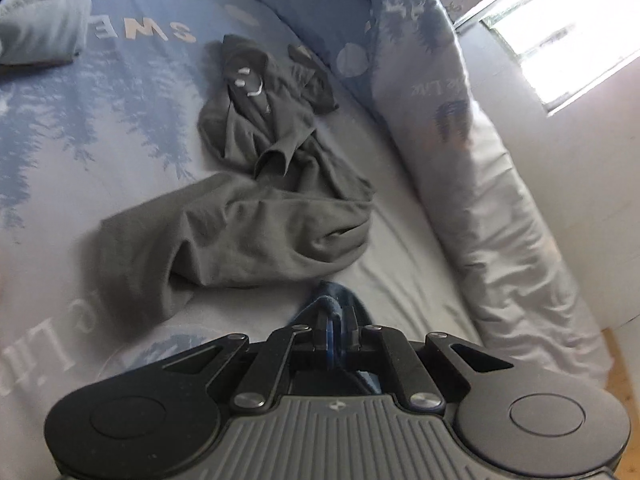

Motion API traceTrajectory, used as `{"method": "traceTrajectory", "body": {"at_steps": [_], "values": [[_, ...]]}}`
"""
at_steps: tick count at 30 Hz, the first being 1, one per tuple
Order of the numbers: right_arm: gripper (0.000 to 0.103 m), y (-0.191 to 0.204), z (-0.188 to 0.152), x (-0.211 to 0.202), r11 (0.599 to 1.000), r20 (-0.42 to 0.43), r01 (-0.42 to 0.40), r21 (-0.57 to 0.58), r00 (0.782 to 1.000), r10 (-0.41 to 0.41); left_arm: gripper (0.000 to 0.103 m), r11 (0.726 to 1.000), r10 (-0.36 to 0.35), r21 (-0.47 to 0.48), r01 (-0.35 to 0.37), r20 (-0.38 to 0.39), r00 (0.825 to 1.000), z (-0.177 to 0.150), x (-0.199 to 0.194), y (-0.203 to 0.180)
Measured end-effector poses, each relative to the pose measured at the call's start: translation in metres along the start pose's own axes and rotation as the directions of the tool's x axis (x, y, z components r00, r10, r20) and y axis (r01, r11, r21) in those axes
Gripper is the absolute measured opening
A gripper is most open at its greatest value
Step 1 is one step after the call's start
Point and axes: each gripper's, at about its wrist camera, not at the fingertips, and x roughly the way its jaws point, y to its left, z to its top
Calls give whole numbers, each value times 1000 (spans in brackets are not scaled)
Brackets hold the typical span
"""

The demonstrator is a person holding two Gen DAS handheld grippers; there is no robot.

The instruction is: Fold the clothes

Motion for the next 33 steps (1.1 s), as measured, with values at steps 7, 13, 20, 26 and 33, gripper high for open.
{"method": "traceTrajectory", "body": {"at_steps": [7, 13, 20, 26, 33], "values": [[0, -3, 0, 46, 997, -48, 29, 68, 999, -26, 1, 998, 31, 55, -30, -9, 999, -14, 31, 19], [5, -33, -5, 34, 958, -28, 138, 251, 990, -135, 62, 994, -56, 105, 39, 170, 984, -27, -21, 15], [11, 4, 62, 8, 948, 195, 50, 314, 974, -116, 85, 960, -182, 242, 144, 141, 973, -66, -43, -30], [37, 65, 124, 41, 989, 223, 126, 73, 965, -140, 86, 952, -191, 232, 201, -68, 979, -113, -15, -35], [43, 73, 161, 86, 981, 186, 163, -108, 972, -141, 86, 942, -188, 249, 227, -170, 967, -127, -9, -45]]}}
